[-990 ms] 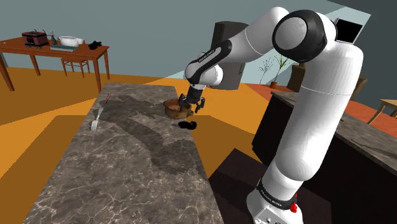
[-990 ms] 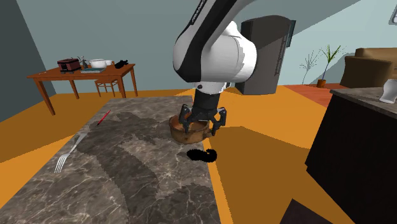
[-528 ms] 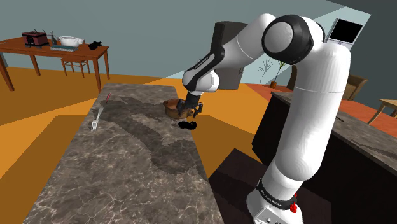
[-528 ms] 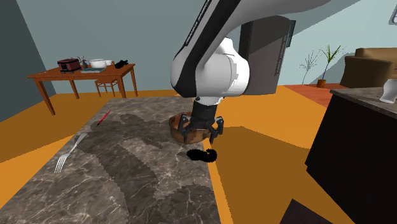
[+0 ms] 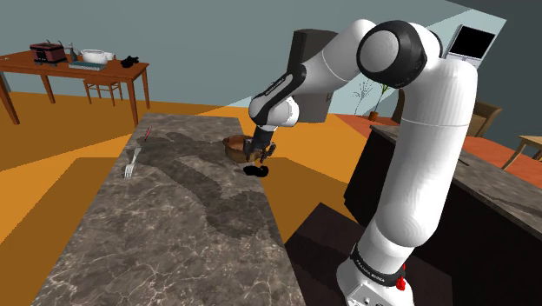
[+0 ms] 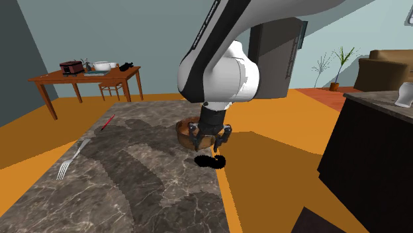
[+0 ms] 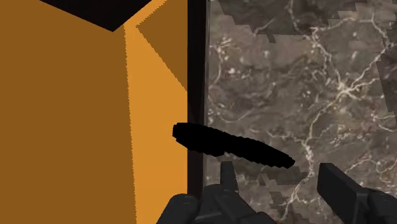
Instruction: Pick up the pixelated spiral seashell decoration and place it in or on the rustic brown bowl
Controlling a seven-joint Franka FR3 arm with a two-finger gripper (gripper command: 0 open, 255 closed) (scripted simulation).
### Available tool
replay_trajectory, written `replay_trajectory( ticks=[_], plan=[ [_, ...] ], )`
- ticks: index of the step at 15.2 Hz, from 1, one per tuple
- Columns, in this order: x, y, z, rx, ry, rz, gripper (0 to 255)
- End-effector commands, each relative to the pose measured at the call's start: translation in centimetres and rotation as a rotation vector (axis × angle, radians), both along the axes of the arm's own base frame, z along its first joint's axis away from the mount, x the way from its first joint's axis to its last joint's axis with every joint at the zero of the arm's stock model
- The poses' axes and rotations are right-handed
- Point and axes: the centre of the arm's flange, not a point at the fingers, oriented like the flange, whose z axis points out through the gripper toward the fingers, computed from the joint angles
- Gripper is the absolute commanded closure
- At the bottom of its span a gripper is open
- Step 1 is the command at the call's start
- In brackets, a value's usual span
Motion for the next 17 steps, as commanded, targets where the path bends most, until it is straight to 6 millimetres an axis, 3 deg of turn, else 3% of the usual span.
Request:
replay_trajectory(
  ticks=[1,9,10,13,17],
  plan=[
    [0.0,0.0,0.0,0.0,0.0,0.0,255],
    [0.0,0.0,0.0,0.0,0.0,0.0,255],
    [0.0,0.0,0.0,0.0,0.0,0.0,0],
    [-7.1,-5.0,-1.6,0.186,-0.263,-0.003,0],
    [-15.2,-10.8,-7.7,0.435,-0.614,-0.006,0]
  ],
)
